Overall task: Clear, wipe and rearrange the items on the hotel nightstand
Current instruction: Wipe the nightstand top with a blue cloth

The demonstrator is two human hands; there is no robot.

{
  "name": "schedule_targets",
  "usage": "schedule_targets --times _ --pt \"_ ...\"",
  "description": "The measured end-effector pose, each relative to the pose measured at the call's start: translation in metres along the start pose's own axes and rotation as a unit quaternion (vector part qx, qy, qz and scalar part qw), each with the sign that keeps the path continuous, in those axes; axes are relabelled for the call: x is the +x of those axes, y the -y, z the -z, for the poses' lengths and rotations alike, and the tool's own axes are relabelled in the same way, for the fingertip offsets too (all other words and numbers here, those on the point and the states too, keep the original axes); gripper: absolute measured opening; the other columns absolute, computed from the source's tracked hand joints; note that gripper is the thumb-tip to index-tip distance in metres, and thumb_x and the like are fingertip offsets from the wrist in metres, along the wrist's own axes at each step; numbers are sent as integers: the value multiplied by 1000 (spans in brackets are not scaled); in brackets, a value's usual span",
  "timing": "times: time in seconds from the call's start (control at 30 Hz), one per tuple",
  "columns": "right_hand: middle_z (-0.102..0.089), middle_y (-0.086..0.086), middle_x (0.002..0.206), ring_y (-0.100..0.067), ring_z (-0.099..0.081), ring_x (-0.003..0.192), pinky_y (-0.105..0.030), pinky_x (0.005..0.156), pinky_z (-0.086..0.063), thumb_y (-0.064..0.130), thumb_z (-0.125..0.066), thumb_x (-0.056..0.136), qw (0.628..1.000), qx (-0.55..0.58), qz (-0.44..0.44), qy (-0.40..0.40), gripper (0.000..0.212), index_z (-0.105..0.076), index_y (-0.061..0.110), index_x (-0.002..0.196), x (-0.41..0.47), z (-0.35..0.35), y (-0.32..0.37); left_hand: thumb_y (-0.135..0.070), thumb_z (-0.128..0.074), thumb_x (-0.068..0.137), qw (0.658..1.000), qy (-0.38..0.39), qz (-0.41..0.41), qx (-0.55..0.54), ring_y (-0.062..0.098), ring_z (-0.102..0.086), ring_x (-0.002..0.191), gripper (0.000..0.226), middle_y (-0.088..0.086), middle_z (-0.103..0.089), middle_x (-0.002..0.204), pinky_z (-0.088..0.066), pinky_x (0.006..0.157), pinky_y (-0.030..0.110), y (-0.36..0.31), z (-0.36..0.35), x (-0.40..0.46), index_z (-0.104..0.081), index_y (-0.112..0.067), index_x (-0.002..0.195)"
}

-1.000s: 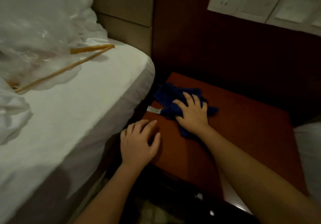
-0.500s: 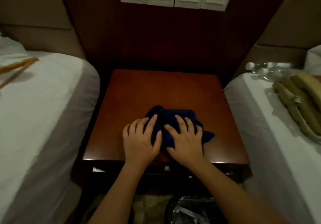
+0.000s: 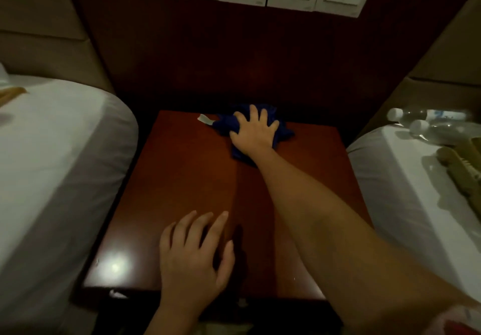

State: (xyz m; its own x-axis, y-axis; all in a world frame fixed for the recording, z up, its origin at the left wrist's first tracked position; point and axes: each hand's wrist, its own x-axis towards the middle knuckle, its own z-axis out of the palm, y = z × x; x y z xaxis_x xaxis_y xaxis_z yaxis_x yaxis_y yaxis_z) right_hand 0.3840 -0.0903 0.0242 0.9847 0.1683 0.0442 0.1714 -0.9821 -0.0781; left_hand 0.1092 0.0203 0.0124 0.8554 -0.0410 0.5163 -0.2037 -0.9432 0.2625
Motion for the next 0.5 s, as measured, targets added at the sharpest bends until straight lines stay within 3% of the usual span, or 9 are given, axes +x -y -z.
schedule_targets --times 0.23,0.37,0.5 --pt "-12 -4 159 -33 -10 144 -61 108 -13 52 -47 86 996 13 78 -31 60 -30 37 142 -149 5 -28 -41 -51 87 1000 17 -7 -8 31 -61 107 45 7 -69 111 -43 85 45 -7 7 1 -65 -19 123" --pt "-19 -5 157 -35 -18 142 -62 105 -20 54 -47 80 997 -5 73 -6 63 -35 37 140 -230 15 -45 -44 -48 89 999 34 -18 3 32 -61 108 47 8 -68 114 -41 86 46 -21 12 6 -62 -20 127" --pt "-31 -6 152 -34 -30 137 -61 98 -33 49 -56 66 997 -36 62 -22 73 -39 37 135 -285 14 -85 -49 -47 90 991 105 -40 -76 30 -57 116 50 6 -65 123 -42 92 47 -74 9 11 -57 -25 132"
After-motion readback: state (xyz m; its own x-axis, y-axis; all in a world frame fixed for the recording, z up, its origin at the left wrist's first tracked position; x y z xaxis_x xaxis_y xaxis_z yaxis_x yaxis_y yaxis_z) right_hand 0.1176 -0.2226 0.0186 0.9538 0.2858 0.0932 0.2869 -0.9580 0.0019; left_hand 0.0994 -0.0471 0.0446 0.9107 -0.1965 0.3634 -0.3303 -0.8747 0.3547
